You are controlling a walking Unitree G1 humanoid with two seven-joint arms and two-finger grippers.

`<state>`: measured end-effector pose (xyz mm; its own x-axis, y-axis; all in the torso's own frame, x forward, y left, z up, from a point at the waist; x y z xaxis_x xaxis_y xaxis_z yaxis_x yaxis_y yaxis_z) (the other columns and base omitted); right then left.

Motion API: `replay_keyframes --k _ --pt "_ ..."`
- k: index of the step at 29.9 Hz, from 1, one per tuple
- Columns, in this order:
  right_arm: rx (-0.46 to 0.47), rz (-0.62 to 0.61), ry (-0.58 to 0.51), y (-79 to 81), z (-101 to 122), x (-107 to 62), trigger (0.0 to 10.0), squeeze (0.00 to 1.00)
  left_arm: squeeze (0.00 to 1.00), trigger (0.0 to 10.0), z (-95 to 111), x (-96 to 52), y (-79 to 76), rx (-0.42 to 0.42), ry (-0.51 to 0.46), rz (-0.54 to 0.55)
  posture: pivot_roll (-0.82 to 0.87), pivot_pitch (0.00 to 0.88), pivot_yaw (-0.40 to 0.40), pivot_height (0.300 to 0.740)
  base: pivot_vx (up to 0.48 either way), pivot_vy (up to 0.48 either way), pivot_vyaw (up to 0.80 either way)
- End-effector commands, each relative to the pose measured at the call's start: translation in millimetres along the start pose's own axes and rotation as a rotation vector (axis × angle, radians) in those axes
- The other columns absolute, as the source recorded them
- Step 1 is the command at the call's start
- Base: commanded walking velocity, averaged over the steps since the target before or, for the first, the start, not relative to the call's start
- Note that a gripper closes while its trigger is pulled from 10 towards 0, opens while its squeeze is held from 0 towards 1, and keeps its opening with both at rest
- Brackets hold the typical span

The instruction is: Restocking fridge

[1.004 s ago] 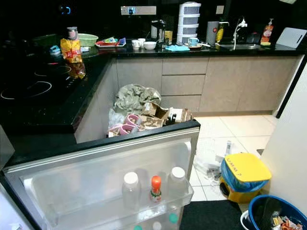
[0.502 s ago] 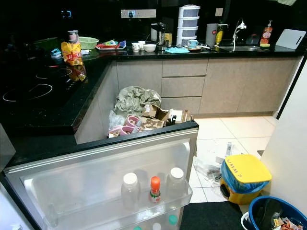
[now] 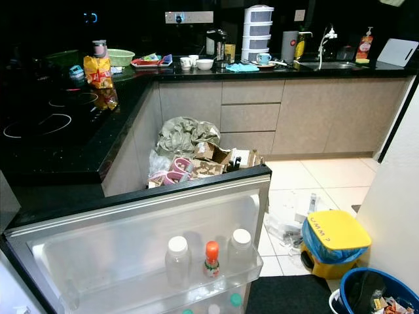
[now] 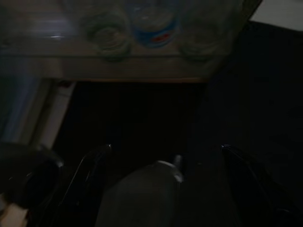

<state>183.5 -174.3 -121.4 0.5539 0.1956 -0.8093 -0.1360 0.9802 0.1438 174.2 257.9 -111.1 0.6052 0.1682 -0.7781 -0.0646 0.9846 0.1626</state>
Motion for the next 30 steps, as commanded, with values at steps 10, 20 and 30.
replay_keyframes --k 10,20,30 --pt "-0.012 -0.013 -0.037 -8.6 16.1 0.3 10.0 0.00 0.00 10.0 18.7 4.5 -11.4 0.027 -0.052 -0.026 -0.03 0.002 -0.033 0.740 0.000 0.000 0.00" --pt "0.009 -0.014 -0.052 -5.1 18.2 1.9 10.0 0.00 0.00 10.0 19.8 4.7 -15.1 0.087 -0.056 -0.051 -0.02 0.000 -0.024 0.740 0.000 0.000 0.00" --pt "0.045 0.005 -0.073 -3.2 27.5 3.6 10.0 0.00 0.00 10.0 41.1 7.3 -10.0 0.126 -0.109 -0.078 0.00 0.000 -0.032 0.740 0.000 0.000 0.00"
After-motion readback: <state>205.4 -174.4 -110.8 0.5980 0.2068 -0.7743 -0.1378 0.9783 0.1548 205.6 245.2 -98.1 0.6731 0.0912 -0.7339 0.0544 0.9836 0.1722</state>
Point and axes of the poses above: a point about 5 cm out from each wrist's last joint towards the gripper, its own x axis pointing out of the wrist towards the gripper, its own z axis along the axis of the wrist's last joint, y = z × x, the point moved 4 cm from there along x, pointing out of the wrist towards the gripper, and after that the axes turned 8 degrees about x, right-handed, at the moved point
